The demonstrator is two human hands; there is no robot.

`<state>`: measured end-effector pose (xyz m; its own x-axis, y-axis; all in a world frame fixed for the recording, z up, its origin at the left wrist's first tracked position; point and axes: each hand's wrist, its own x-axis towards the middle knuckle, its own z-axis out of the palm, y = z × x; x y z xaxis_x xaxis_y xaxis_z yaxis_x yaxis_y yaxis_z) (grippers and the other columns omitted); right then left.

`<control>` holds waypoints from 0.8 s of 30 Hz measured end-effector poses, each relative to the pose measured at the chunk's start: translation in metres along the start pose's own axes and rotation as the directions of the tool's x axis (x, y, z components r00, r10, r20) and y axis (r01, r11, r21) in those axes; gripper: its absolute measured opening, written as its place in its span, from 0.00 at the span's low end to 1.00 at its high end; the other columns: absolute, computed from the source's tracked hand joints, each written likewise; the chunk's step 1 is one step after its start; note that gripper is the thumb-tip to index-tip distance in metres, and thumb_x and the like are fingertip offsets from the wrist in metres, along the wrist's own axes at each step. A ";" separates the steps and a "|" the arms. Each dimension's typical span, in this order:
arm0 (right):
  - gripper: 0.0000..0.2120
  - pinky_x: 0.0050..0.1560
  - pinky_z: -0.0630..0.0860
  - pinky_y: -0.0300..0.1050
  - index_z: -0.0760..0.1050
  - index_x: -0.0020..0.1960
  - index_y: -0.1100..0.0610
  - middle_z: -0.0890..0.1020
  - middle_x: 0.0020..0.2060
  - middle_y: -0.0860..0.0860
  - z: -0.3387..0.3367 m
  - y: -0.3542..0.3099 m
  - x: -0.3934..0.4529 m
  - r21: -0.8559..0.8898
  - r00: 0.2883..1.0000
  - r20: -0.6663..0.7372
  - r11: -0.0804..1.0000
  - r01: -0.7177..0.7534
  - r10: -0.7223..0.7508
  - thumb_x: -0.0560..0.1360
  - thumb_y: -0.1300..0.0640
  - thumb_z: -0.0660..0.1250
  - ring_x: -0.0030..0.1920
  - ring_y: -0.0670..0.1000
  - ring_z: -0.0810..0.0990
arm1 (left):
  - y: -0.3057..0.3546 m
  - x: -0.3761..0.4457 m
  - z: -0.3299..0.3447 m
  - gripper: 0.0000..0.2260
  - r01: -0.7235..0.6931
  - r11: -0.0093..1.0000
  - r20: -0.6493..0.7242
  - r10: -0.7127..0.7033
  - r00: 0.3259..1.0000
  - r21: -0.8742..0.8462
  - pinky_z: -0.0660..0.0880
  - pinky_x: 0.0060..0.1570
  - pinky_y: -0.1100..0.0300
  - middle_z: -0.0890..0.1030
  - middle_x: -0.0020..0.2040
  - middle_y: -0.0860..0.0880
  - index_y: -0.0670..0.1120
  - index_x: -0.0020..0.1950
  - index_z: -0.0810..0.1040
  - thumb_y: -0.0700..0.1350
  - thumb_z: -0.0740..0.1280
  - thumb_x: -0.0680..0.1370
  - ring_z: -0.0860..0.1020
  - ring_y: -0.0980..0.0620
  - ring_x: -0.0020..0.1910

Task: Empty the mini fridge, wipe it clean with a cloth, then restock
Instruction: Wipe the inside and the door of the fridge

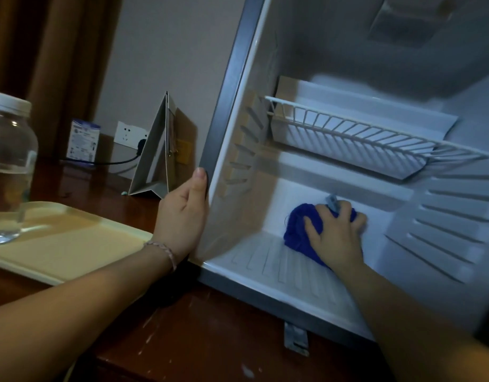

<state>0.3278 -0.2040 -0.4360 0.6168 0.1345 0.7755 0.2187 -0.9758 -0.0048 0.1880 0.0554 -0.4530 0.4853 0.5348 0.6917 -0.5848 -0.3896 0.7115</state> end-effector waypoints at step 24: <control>0.21 0.66 0.62 0.56 0.71 0.68 0.51 0.65 0.69 0.58 -0.021 0.040 -0.023 -0.178 0.970 0.124 0.966 -0.186 0.209 0.81 0.40 0.57 0.64 0.64 0.66 | 0.003 0.000 -0.006 0.32 -0.010 1.000 0.047 0.009 0.999 0.021 0.76 0.44 0.44 0.81 0.40 0.37 0.35 0.42 0.78 0.61 0.51 0.81 0.79 0.41 0.41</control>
<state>0.3067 -0.2495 -0.4404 0.7381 -0.0524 0.6726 -0.0378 -0.9986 -0.0363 0.1821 0.0585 -0.4513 0.5101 0.4957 0.7029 -0.5754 -0.4108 0.7073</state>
